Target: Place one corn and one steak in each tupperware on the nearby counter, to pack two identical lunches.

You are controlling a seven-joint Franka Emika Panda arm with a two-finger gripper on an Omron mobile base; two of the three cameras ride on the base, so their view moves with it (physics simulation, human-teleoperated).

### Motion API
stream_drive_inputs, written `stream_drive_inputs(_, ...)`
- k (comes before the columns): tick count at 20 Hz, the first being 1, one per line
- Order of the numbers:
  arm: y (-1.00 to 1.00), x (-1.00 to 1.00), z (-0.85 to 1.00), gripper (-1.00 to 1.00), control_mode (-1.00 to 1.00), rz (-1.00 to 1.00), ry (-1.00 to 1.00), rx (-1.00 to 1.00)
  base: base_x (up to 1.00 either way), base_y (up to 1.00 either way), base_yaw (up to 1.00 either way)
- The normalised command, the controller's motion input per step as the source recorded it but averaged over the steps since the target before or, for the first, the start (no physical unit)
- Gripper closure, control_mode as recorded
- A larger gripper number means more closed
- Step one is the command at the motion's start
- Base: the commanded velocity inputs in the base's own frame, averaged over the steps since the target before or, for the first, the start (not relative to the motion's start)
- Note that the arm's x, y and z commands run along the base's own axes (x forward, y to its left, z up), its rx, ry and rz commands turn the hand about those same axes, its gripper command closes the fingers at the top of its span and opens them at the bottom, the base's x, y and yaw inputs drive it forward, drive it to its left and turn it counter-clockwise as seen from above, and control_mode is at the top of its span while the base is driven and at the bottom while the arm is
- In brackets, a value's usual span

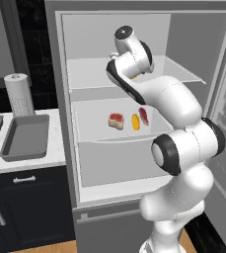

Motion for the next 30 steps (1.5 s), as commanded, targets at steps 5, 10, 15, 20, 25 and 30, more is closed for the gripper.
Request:
stream_drive_inputs(5,0.00,0.13,-0.08,-1.00,-1.00,-0.05,0.02,0.00,0.00,0.00,0.00)
stream_drive_inputs(10,0.00,0.08,-0.07,-1.00,-1.00,-0.04,0.01,0.00,0.00,0.00,0.00)
stream_drive_inputs(15,-0.02,0.00,-0.16,1.00,-1.00,-0.02,0.00,0.00,0.00,0.00,0.00)
stream_drive_inputs(20,-0.01,0.00,-0.23,1.00,-1.00,-0.03,0.00,0.00,0.00,0.00,0.00)
stream_drive_inputs(25,0.00,0.00,0.00,1.00,-1.00,0.00,0.01,0.00,0.00,0.00,0.00)
stream_drive_inputs(30,0.00,-0.47,0.07,1.00,-1.00,-0.01,0.00,0.00,0.00,0.00,0.00)
